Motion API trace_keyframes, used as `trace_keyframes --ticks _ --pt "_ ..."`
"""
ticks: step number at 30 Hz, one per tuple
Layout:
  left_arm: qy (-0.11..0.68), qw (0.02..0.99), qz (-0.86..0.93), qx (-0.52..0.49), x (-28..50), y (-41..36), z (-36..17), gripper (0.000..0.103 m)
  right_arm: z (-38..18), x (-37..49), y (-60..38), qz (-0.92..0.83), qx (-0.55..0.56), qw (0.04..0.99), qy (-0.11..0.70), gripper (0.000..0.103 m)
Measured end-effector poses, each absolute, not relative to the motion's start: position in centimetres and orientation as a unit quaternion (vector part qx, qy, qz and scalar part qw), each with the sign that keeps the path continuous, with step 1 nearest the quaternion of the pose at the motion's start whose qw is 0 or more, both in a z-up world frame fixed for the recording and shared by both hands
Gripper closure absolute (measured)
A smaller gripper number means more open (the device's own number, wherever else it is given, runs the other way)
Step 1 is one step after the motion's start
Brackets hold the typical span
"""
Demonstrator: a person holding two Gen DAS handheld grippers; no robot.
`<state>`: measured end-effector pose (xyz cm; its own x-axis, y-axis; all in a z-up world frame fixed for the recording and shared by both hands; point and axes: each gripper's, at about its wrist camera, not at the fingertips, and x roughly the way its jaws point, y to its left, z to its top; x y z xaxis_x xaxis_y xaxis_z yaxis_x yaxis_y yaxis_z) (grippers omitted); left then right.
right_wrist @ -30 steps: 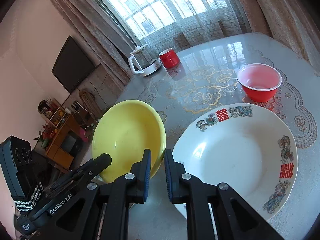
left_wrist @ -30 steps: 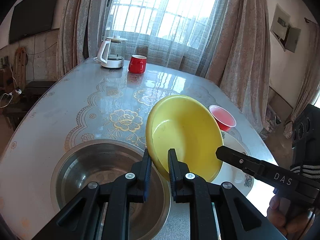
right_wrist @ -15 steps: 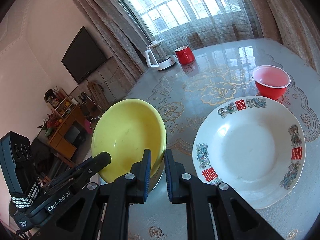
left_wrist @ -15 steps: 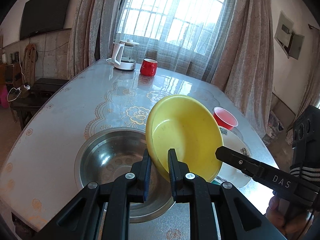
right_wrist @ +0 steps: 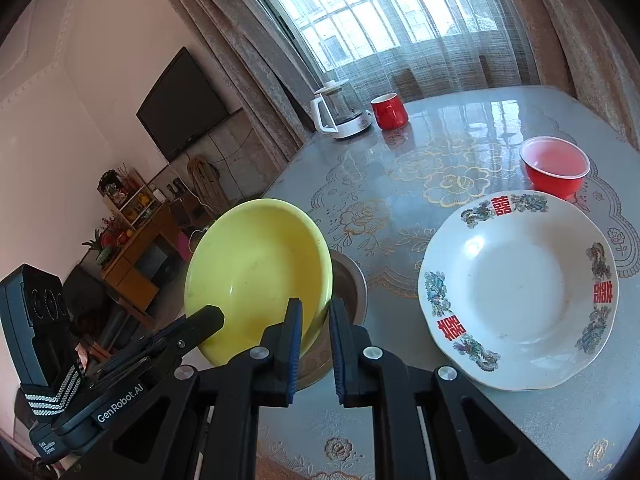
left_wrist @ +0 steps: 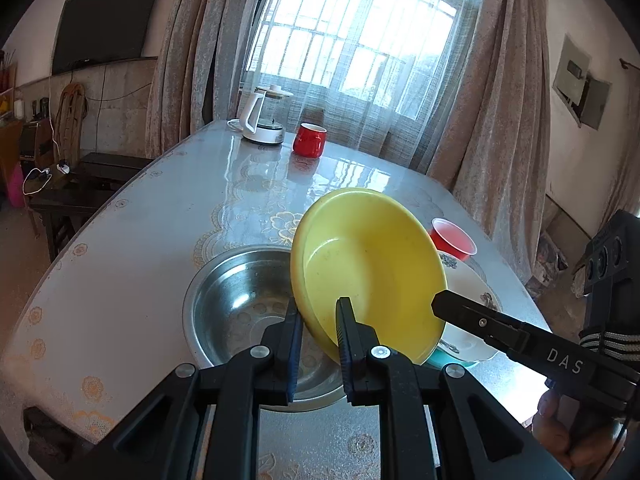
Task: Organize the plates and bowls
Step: 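Lift the yellow bowl with the left tool and carry it over the steel bowl, then lower the yellow bowl into the steel bowl with the left tool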
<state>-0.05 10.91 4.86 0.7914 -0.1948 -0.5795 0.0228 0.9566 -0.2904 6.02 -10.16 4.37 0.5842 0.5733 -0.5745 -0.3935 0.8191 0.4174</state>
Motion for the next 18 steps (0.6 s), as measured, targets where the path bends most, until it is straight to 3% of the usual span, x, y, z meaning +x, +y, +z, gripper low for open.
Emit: trace_keyframes --ticks 18 --pt "0.312 0.934 -0.039 -0.171 -0.9 14.4 4.4 0.087 4.4 6.4 -7.1 0.317 0.107 0.867 0.37 0.09"
